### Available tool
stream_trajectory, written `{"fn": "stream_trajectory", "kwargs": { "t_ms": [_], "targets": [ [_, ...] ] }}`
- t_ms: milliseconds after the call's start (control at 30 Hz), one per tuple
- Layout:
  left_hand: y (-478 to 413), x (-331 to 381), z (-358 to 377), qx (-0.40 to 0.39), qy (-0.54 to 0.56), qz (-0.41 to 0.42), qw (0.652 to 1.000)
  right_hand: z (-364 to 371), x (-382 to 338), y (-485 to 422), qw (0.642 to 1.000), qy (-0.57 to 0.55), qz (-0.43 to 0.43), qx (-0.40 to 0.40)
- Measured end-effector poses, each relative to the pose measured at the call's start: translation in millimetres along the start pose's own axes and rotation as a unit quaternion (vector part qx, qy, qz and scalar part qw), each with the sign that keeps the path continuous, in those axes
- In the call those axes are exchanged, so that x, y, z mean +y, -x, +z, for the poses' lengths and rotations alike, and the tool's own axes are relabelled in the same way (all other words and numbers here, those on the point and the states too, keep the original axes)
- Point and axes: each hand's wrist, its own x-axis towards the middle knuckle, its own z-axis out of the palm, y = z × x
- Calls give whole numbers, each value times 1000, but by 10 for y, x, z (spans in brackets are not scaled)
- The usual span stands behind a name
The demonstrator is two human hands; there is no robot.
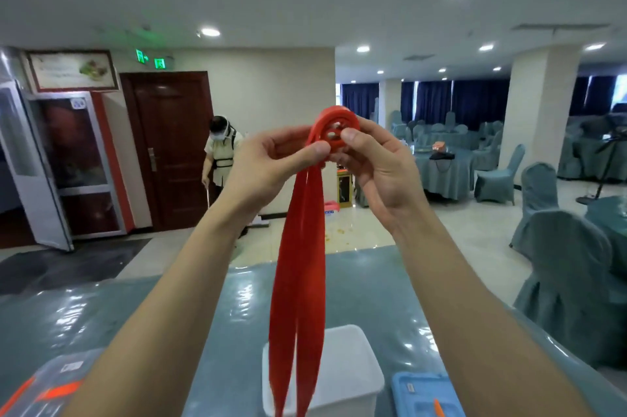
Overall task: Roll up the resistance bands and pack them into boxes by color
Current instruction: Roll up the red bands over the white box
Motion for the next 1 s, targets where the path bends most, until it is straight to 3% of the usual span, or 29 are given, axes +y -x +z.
{"fn": "stream_trajectory", "kwargs": {
  "t_ms": [133, 300, 400, 467, 633, 733, 800, 900, 1000],
  "targets": [
    [-117, 67, -39, 18, 50, 6, 999, 147, -63, -105, 999, -39, -5, -28],
    [100, -231, -78, -16, 83, -66, 994, 23, 87, 200, 998, -15, 49, -27],
    [388, -522, -109, -53, 22, -97, 994, -294, 184, 564, 985, 127, 110, -34],
    [563, -656, -134, -108, -66, -111, 986, -542, 221, 805, 952, 265, 144, -50],
    [834, -819, 94, -295, -297, -121, 900, -807, 482, 1253, 874, 420, 220, -105],
    [881, -862, 279, -341, -397, -78, 849, -850, 681, 1423, 835, 475, 249, -120],
    [931, -957, 303, -326, -385, -71, 860, -926, 766, 1536, 849, 461, 240, -90],
    [1120, -1179, 192, -277, -203, -153, 927, -1053, 815, 1691, 913, 337, 230, -28],
    [1439, -1368, 185, -210, -66, -198, 955, -1140, 860, 1809, 947, 238, 213, 17]
  ]
}}
